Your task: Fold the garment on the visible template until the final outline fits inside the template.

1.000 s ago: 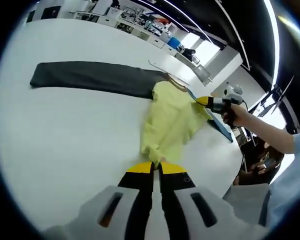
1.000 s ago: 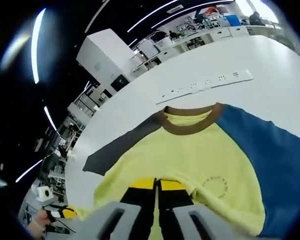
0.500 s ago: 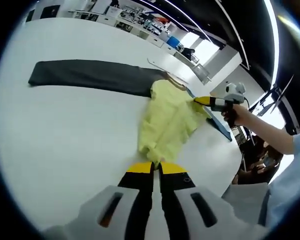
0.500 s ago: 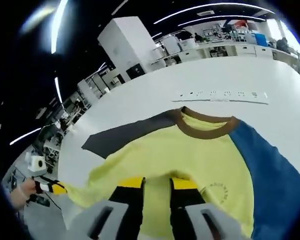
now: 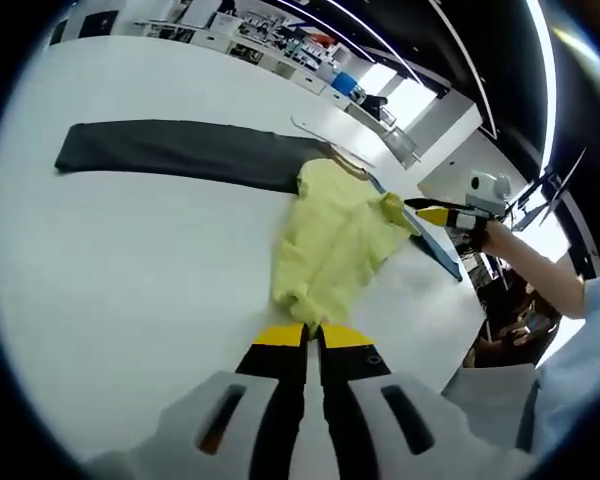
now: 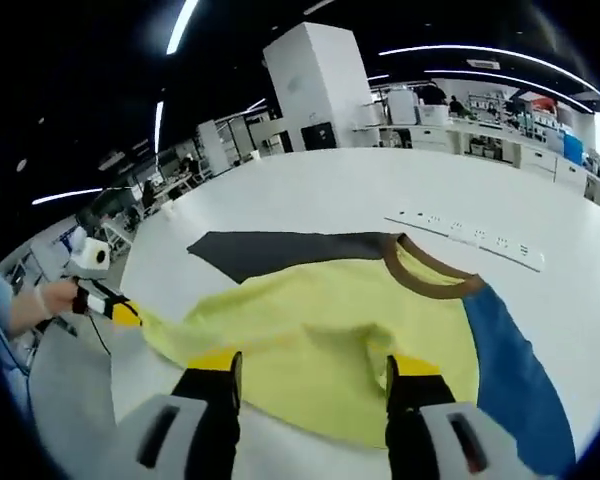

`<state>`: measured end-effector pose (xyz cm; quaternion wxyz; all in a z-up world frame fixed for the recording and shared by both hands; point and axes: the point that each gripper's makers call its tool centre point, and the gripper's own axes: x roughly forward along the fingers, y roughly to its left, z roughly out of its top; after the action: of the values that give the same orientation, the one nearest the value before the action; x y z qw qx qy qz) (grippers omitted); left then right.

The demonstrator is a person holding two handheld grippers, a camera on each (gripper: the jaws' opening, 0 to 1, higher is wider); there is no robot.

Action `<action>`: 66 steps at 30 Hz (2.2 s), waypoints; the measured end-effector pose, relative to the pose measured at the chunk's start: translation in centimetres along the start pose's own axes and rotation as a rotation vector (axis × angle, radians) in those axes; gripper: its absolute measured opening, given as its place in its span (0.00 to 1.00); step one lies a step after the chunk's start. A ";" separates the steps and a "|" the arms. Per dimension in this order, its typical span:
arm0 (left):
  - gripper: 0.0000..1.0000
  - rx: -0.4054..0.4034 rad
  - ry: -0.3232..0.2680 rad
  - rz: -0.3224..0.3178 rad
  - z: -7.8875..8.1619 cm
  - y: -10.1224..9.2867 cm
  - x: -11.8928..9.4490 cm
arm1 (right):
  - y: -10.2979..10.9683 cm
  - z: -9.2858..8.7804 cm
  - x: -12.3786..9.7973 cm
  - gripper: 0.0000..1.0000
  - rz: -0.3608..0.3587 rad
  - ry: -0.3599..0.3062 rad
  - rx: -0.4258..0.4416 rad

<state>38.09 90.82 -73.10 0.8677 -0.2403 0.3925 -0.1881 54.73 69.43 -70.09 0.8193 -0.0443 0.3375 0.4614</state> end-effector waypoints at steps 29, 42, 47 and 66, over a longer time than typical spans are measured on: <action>0.01 0.000 -0.001 -0.001 -0.1 0.0 -0.2 | -2.3 -4.1 -2.4 0.47 -0.031 0.041 0.188; 0.01 -0.006 0.003 0.002 -0.3 0.1 -0.1 | -3.5 -6.2 -1.3 0.30 -0.073 0.077 0.281; 0.01 -0.008 0.005 0.002 -0.4 0.1 -0.1 | -3.9 -5.9 -0.9 0.24 -0.077 0.056 0.334; 0.01 -0.008 0.013 0.003 -0.7 0.0 -0.2 | -3.9 -5.9 -4.5 0.00 -0.123 -0.024 0.398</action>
<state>37.45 90.75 -73.40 0.8644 -0.2419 0.3991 -0.1870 53.20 61.66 -72.91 0.8423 0.1035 0.4091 0.3354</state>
